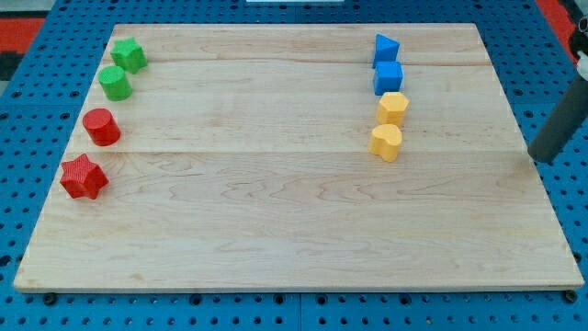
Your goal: Push red blocks towards up
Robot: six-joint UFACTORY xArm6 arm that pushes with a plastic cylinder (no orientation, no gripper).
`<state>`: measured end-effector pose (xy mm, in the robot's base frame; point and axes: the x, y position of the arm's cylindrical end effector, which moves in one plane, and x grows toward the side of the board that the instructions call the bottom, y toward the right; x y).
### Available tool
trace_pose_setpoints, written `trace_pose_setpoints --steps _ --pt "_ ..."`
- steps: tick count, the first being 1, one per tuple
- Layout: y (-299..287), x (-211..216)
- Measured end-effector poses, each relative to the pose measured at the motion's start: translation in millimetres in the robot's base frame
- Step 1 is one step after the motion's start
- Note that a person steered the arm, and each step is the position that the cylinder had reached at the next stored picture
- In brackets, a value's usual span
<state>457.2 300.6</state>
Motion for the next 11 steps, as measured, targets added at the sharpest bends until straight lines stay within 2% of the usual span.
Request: trace_pose_setpoints --steps 2,3,4,5,6,7,10,11 --pt "6 3" --pt "-11 8" --pt "-79 38" --pt "-190 47" --pt "-220 21" --pt "-220 8" --pt "-265 -2" --pt "-312 -3"
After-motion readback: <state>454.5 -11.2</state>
